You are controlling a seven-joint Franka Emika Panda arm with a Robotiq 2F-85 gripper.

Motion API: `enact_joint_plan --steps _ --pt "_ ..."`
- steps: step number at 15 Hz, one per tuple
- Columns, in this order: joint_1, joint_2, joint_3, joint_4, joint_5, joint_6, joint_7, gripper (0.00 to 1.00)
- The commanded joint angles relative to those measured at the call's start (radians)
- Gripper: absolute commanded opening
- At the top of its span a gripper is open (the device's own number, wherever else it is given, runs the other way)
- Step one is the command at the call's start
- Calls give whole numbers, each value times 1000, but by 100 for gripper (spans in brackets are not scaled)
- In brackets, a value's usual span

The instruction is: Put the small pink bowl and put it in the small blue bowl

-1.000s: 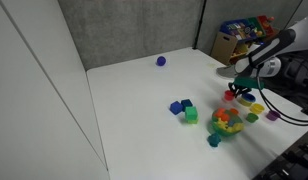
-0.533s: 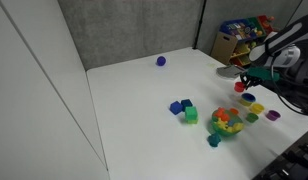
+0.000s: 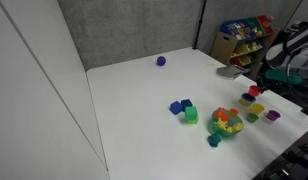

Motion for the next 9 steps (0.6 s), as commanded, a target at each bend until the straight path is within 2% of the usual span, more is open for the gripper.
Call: enact_joint_plan --steps 1,9 --pt "-41 -9 25 -13 38 0 -82 5" --pt "-39 17 34 2 30 17 -128 5"
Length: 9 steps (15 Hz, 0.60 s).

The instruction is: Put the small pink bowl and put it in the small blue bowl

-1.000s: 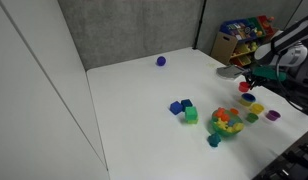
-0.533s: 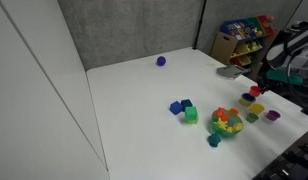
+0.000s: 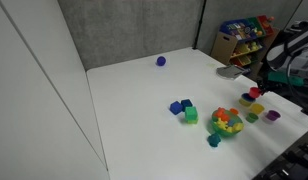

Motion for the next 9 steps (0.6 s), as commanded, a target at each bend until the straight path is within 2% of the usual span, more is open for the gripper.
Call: enact_joint_plan --steps 1,9 --pt "-4 16 10 13 14 19 -36 5" --pt "0 59 22 47 10 60 -44 5"
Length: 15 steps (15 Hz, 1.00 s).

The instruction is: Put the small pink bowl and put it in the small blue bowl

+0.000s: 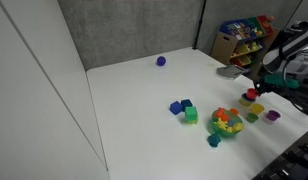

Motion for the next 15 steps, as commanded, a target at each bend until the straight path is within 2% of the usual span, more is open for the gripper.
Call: enact_joint_plan --steps 1,12,13,14,15 --pt "-13 13 20 27 12 9 -38 5" --pt "-38 16 39 19 22 5 -70 5" --pt "-41 11 42 16 23 0 -72 7" --pt "-42 4 43 10 23 -2 -75 35" --pt "-43 -7 46 3 24 -4 -79 37"
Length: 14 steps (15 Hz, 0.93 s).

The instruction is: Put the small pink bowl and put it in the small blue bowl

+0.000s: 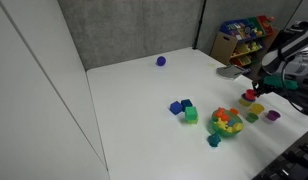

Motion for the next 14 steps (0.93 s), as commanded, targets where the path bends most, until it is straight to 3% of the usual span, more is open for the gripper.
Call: enact_joint_plan --steps 1,8,14 --pt "-23 -29 22 -9 23 -12 -47 43" --pt "-5 -115 43 -42 25 -56 -57 99" --pt "95 -212 5 -54 -35 -234 1 100"
